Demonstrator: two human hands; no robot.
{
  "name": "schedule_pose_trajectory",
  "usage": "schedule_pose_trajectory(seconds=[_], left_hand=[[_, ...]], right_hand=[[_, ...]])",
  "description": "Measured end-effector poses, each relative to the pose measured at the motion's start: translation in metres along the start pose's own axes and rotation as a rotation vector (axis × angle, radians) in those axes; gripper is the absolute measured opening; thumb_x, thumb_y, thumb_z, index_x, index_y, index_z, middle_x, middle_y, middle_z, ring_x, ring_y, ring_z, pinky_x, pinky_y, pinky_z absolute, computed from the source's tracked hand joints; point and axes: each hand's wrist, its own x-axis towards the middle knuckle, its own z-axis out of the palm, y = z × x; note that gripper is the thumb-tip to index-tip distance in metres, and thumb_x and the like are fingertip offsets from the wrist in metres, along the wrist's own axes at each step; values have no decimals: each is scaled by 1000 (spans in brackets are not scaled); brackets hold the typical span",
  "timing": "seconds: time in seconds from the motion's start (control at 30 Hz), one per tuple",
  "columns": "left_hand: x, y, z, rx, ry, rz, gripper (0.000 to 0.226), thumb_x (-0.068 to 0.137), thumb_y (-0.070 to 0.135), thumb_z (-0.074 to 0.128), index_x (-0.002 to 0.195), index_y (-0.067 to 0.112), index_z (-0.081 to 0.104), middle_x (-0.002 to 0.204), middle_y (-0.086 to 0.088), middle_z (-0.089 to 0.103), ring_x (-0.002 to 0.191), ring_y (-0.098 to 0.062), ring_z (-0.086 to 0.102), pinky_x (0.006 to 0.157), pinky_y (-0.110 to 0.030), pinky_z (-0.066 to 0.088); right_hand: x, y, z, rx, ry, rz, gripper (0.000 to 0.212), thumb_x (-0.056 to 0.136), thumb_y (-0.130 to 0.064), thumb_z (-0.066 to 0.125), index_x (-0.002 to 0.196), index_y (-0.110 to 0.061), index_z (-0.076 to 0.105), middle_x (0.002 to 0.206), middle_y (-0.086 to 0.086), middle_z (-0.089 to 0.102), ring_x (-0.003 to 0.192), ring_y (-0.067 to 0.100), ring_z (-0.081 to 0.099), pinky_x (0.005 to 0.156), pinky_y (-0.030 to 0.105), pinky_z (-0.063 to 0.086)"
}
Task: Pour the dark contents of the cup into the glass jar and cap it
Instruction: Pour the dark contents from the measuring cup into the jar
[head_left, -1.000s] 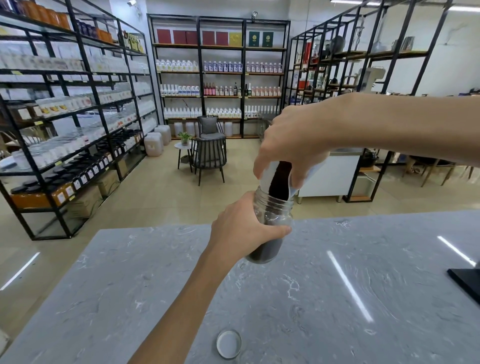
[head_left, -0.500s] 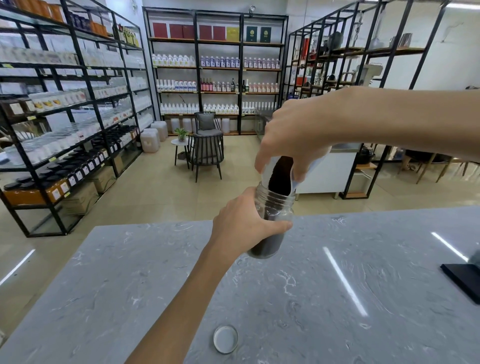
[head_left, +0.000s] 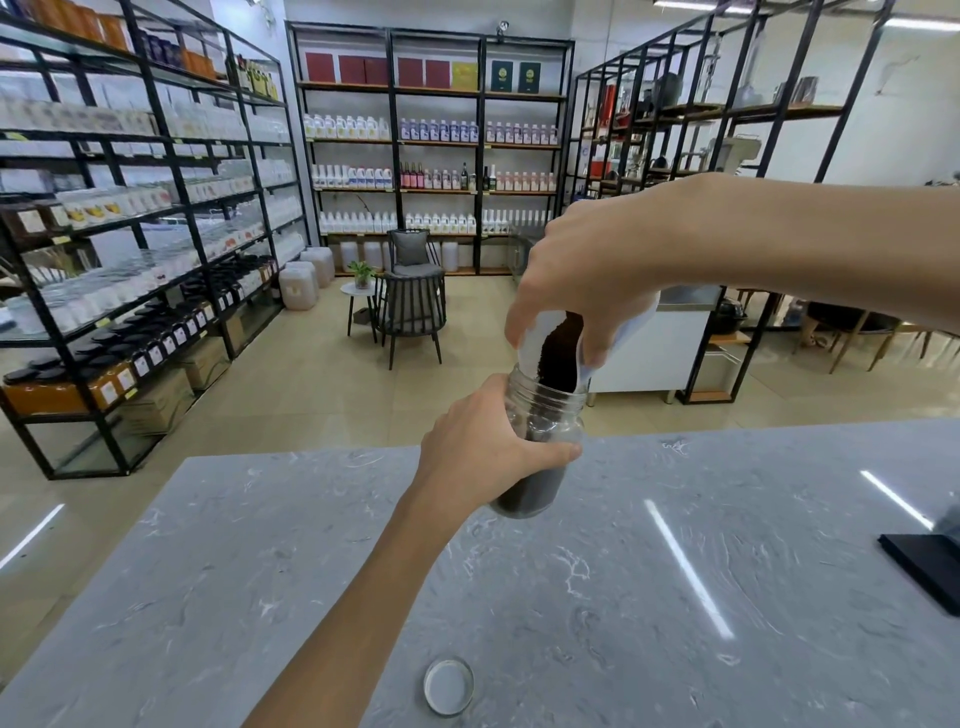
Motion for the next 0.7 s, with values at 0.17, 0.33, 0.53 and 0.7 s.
schedule_pose_trajectory(seconds=[0.17,0.33,0.53,0.7], left_hand=[[-1,-1,-1,-4,6,-6,61,66,61,84,117,37,59,105,14,71,99,-16,67,85,-47,60],[-2,-3,-2,-13,15,-11,62,66,62,84,115,35,59,103,13,71,97,-17,67,81,-47,62],[-2,-5,-2,-18,24,-6,61,66,62,84,116,36,58,105,15,71,98,-16,67,85,-46,60],[-2,-5,-2,-11,33,-3,61,65,63,83,115,36,58,105,15,71,98,-17,66,85,-45,59]], right_hand=[[-11,-13,-22,20,1,145,35,62,-61,80,78,-56,49,46,-20,30,38,2,27,39,17,13],[-12,-19,-27,-10,-38,170,39,69,-58,78,101,-55,57,53,-22,29,43,1,26,41,16,15],[-9,-19,-32,-120,19,16,70,75,-55,75,137,-50,42,106,-21,63,76,14,43,49,22,20],[-7,-19,-32,-132,3,15,72,74,-55,76,137,-52,41,119,-18,64,81,16,48,50,23,22]])
